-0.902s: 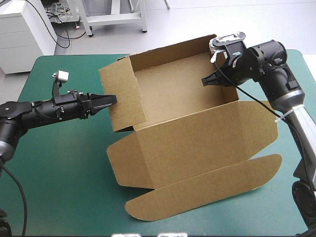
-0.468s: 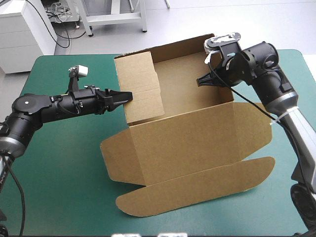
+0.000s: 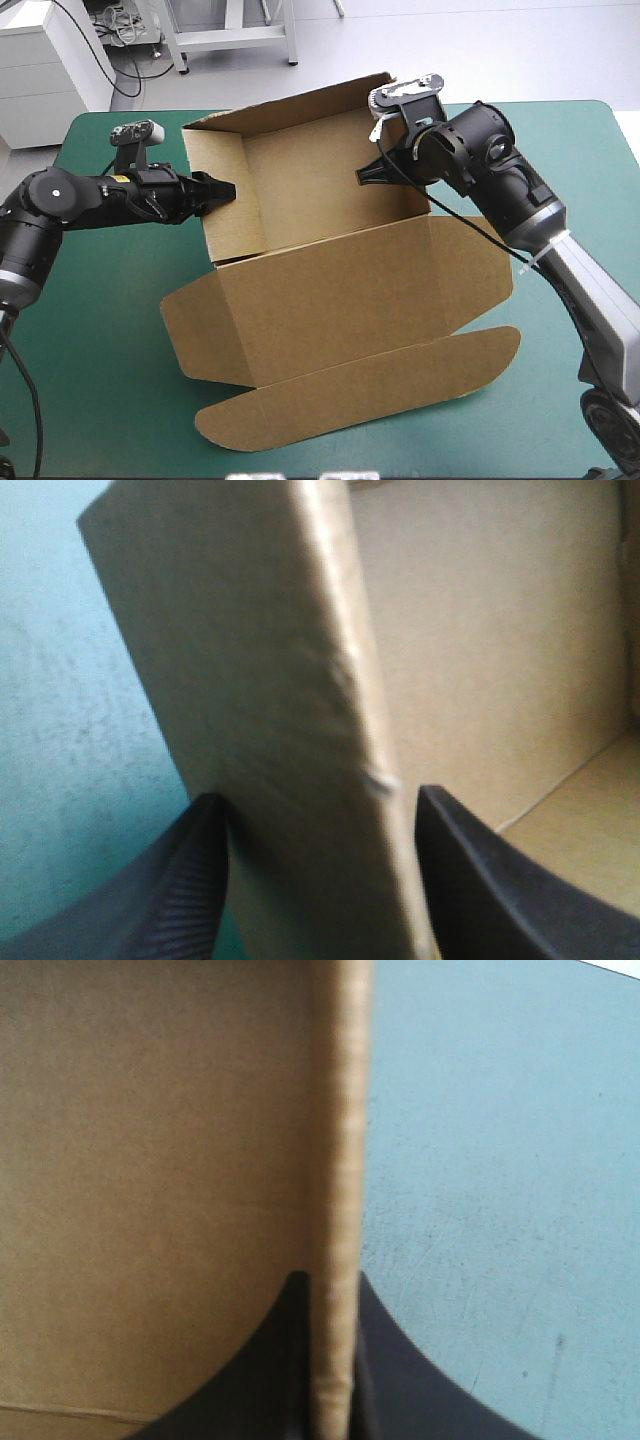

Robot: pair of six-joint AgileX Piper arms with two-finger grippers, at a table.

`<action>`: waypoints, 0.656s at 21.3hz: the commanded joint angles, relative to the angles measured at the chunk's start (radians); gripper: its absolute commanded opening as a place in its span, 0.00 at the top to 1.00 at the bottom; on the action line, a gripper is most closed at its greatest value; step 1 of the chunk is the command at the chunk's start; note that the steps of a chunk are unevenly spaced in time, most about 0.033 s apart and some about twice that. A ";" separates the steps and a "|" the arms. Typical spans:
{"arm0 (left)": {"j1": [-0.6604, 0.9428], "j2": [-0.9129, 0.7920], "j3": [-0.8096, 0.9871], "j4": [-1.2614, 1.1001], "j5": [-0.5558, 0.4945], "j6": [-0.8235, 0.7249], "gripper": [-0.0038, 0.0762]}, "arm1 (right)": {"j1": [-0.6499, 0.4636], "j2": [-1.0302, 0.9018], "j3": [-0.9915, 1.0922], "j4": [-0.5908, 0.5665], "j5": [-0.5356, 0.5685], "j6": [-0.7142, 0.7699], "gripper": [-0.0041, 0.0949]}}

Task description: Fold the box

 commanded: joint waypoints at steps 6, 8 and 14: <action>-0.141 -0.027 -0.036 0.329 -0.074 -0.227 0.85 | 0.036 0.007 -0.029 0.033 -0.079 0.047 0.97; -0.187 -0.009 -0.040 0.395 -0.085 -0.243 0.96 | 0.036 0.045 -0.029 0.050 -0.072 0.048 0.97; -0.225 0.139 -0.050 0.506 -0.056 -0.300 0.96 | 0.036 0.162 -0.029 0.056 -0.021 0.048 0.97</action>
